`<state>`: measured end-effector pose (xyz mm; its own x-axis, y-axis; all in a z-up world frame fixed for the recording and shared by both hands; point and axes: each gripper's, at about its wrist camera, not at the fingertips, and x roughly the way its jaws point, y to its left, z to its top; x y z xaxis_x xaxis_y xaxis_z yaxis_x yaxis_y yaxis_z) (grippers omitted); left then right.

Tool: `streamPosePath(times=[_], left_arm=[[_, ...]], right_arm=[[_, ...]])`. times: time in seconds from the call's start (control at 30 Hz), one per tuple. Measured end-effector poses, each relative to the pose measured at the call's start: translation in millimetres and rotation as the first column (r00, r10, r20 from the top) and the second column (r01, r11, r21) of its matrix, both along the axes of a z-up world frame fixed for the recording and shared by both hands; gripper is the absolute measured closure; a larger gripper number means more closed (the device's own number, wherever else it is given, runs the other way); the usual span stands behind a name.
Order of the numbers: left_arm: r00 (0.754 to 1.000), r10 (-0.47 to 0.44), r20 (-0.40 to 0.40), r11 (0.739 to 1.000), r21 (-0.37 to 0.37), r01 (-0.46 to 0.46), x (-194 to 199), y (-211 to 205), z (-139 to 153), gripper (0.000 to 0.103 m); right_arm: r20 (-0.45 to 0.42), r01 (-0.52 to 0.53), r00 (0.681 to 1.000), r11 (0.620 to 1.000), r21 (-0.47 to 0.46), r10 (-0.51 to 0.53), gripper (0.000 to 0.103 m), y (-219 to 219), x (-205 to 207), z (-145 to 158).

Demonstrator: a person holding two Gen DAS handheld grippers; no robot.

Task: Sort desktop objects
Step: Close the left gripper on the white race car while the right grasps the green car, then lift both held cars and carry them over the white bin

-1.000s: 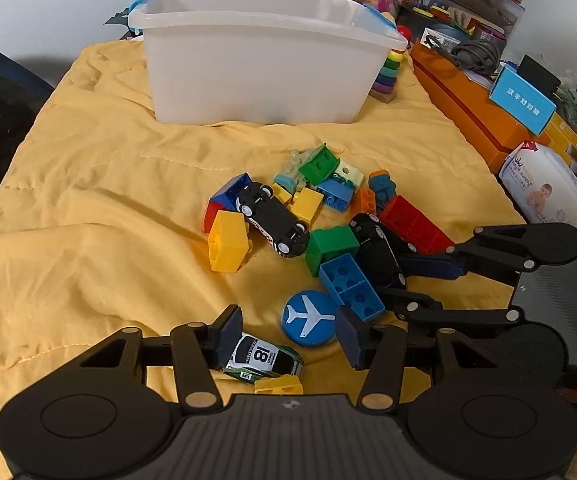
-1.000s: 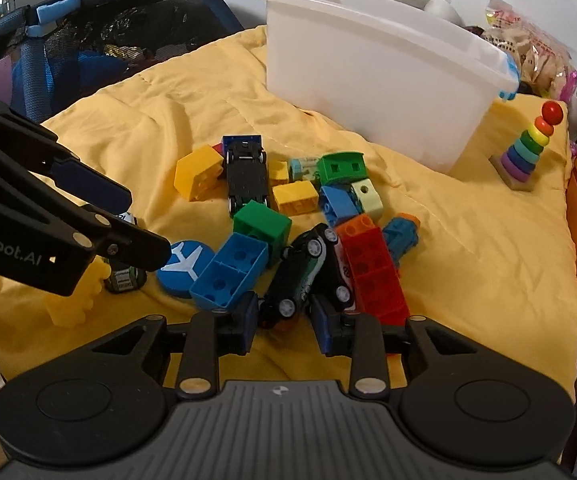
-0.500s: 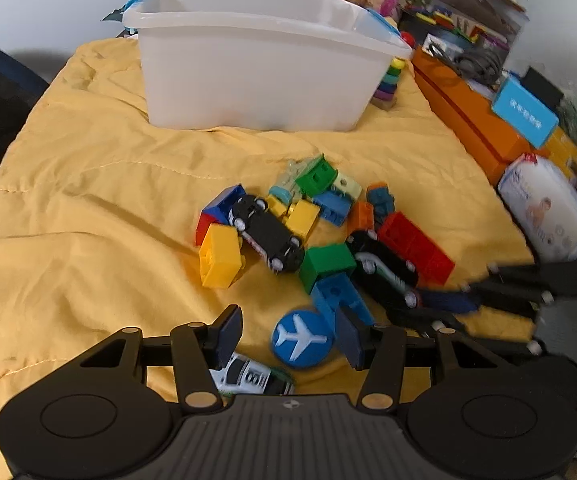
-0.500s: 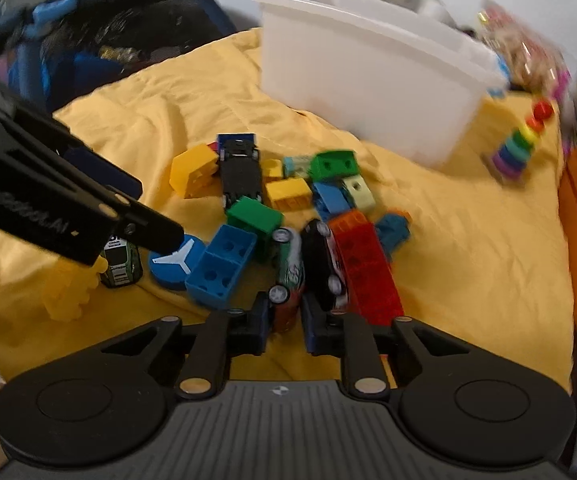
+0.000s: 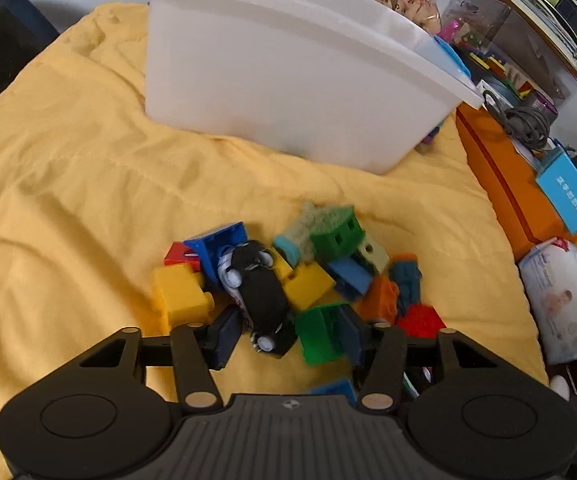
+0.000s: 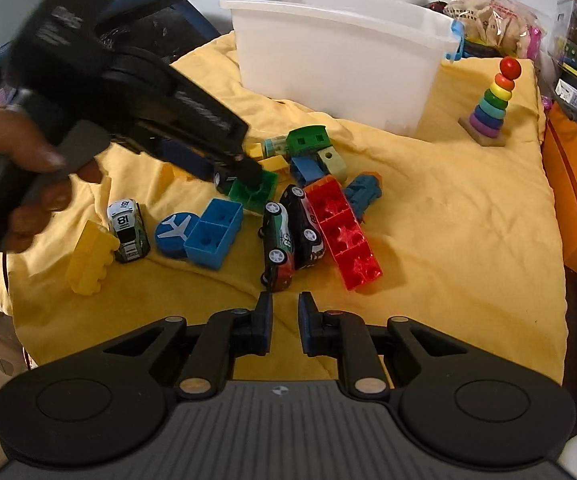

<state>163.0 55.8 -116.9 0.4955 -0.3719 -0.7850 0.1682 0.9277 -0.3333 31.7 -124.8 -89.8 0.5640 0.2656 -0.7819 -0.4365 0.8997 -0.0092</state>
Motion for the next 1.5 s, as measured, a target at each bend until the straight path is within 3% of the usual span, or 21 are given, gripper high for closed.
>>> streamPosePath(times=[0.07, 0.1, 0.13, 0.4, 0.67, 0.97, 1.13, 1.33, 1.5], left_arm=[[0.999, -0.025, 0.035, 1.0, 0.008, 0.025, -0.6, -2.0, 5.1, 0.065], [0.998, -0.044, 0.049, 0.999, 0.016, 0.043, -1.2, -2.0, 8.6, 0.082], [0.997, -0.056, 0.053, 0.998, 0.031, 0.055, -0.7, -1.9, 10.6, 0.083], [0.996, -0.068, 0.05, 0.998, 0.016, 0.067, -7.6, 10.9, 13.1, 0.084], [0.981, -0.166, 0.104, 0.985, 0.061, 0.161, -63.7, 15.7, 49.9, 0.084], [0.96, -0.274, 0.061, 0.94, 0.228, 0.253, -126.9, -12.2, 37.2, 0.083], [0.955, -0.287, 0.077, 0.915, 0.316, 0.25, -142.9, -34.0, 26.6, 0.082], [0.951, -0.29, 0.109, 0.916, 0.319, 0.243, -162.0, -49.1, 33.2, 0.08], [0.953, -0.289, 0.093, 0.931, 0.259, 0.257, -170.7, -51.7, 32.9, 0.078]], right_arm=[[0.012, -0.004, 1.0, 1.0, 0.006, 0.004, 0.087, 1.4, 2.7, 0.1], [0.016, -0.003, 1.0, 1.0, 0.012, 0.002, 0.086, 2.0, 3.7, 0.3], [0.019, -0.001, 1.0, 1.0, 0.029, 0.001, 0.086, 2.3, 6.1, 0.7], [-0.002, 0.01, 1.0, 0.995, 0.096, -0.01, 0.081, 10.1, 36.1, -6.7], [0.05, -0.068, 0.996, 0.998, -0.013, 0.068, 0.084, 7.3, 15.6, 4.2], [0.046, -0.029, 0.998, 0.993, -0.111, 0.034, 0.084, -33.2, -9.7, -3.0], [0.093, -0.1, 0.988, 0.975, -0.199, 0.12, 0.084, -22.5, -21.8, -9.9], [0.114, -0.121, 0.983, 0.977, -0.175, 0.142, 0.082, -27.9, -29.7, -6.6], [0.104, -0.161, 0.98, 0.983, -0.094, 0.17, 0.074, -32.7, -39.4, -3.6]])
